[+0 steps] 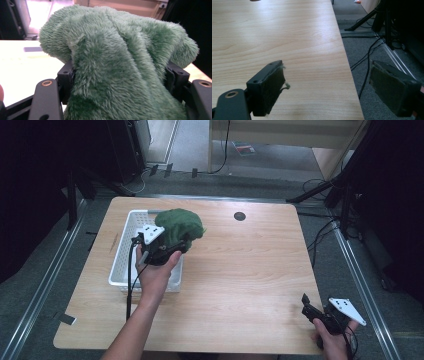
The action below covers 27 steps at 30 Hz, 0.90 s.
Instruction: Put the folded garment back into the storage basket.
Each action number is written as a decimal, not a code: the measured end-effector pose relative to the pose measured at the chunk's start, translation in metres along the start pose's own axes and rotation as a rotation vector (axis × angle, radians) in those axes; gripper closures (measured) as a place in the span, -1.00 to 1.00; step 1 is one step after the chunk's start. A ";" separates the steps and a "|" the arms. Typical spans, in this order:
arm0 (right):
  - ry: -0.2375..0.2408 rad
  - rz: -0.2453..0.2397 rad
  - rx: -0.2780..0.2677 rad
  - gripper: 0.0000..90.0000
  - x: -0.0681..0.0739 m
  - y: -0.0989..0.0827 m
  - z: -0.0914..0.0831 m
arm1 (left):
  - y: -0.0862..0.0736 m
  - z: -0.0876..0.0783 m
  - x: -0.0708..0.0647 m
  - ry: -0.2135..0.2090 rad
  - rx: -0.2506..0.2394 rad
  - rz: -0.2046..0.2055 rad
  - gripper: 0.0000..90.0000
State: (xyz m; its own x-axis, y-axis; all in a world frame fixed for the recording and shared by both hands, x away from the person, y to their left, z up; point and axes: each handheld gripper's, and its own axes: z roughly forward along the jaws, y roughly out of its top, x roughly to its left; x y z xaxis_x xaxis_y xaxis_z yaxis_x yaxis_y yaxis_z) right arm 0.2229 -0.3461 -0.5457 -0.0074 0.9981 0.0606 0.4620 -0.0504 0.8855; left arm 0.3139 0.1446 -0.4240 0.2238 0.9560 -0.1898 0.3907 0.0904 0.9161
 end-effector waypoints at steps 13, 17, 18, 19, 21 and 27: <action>-0.003 0.002 0.001 -0.70 0.000 0.000 0.000 | -0.013 0.005 0.061 0.073 0.024 -0.045 -0.30; -0.002 0.000 0.001 -0.70 0.000 0.000 0.000 | -0.016 0.011 0.072 0.079 0.051 -0.035 -0.30; -0.002 0.001 0.001 -0.70 0.000 0.000 0.000 | -0.016 0.013 0.075 0.080 0.051 -0.035 -0.30; -0.002 0.002 0.001 -0.70 0.000 0.000 0.000 | -0.017 0.015 0.077 0.082 0.049 -0.037 -0.30; -0.002 -0.001 0.000 -0.70 0.000 0.000 0.000 | -0.019 0.019 0.081 0.093 0.056 -0.034 -0.30; -0.002 0.003 0.000 -0.70 0.000 0.000 0.000 | -0.024 0.031 0.094 0.075 0.093 -0.088 -0.30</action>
State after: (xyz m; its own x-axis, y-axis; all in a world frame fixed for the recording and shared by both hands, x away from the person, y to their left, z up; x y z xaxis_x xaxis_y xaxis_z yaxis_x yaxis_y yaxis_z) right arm 0.2230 -0.3462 -0.5457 -0.0047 0.9980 0.0625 0.4617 -0.0533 0.8854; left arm 0.3532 0.2232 -0.4752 0.1195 0.9640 -0.2376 0.4877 0.1515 0.8598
